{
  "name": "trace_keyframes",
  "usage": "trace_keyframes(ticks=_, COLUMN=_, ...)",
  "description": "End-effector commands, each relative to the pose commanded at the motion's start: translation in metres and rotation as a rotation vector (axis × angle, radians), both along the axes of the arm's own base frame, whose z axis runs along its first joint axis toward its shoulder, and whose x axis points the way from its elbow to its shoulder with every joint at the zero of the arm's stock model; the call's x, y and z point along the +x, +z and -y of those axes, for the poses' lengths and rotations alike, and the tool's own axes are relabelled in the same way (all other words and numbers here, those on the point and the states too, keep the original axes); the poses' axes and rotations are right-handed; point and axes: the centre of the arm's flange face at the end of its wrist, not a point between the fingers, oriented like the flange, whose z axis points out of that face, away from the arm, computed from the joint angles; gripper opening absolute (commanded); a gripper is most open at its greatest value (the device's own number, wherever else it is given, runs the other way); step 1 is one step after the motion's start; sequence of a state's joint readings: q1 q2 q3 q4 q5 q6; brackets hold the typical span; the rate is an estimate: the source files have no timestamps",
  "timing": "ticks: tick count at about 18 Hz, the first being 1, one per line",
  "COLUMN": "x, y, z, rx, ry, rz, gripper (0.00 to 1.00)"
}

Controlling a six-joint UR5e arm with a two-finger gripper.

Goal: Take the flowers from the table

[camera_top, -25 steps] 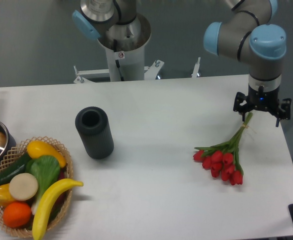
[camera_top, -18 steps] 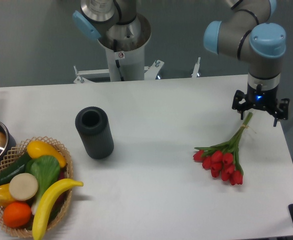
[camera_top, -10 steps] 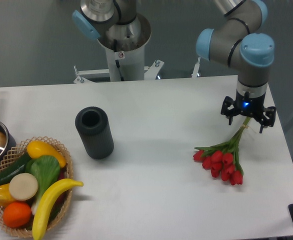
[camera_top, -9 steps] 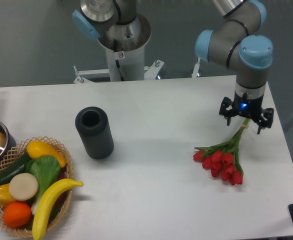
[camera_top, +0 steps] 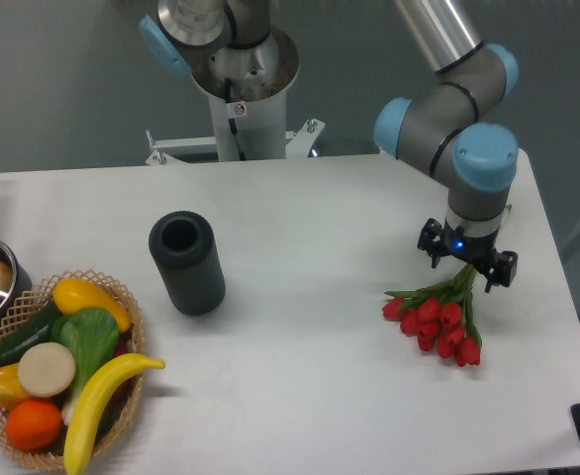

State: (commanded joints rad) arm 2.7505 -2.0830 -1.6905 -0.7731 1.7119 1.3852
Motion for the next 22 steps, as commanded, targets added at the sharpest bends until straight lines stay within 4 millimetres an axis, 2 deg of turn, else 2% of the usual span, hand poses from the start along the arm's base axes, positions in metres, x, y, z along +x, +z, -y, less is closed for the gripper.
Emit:
trace_keyframes(ticks=5, x=0.001, y=-0.017, z=-0.010, rx=-0.013, ry=-0.016, rz=0.022, gripper=1.00)
trace_keyframes(ticks=6, x=0.001, y=-0.019, z=-0.010, rx=-0.014, ry=-0.016, rz=0.024, gripper=0.95)
trace_keyframes(ticks=7, x=0.002, y=-0.020, z=-0.010, rx=-0.015, ry=-0.015, rz=0.027, gripper=0.76)
trace_keyframes(ticks=10, x=0.003, y=-0.014, z=-0.010, rx=-0.002, ry=-0.004, rz=0.026, gripper=0.02)
trace_keyframes(ticks=13, x=0.003, y=-0.008, z=-0.008, rx=-0.016, ry=-0.001, rz=0.011, gripper=0.00)
trace_keyframes(ticks=15, x=0.006, y=0.014, z=-0.007, rx=-0.003, ry=0.000, rz=-0.015, gripper=0.00)
trace_keyframes(ticks=20, x=0.011, y=0.030, z=-0.002, rx=0.007, ry=0.030, rz=-0.027, gripper=0.00)
trace_keyframes(ticks=22, x=0.013, y=0.047, z=0.001, rx=0.024, ry=0.052, rz=-0.049, gripper=0.00)
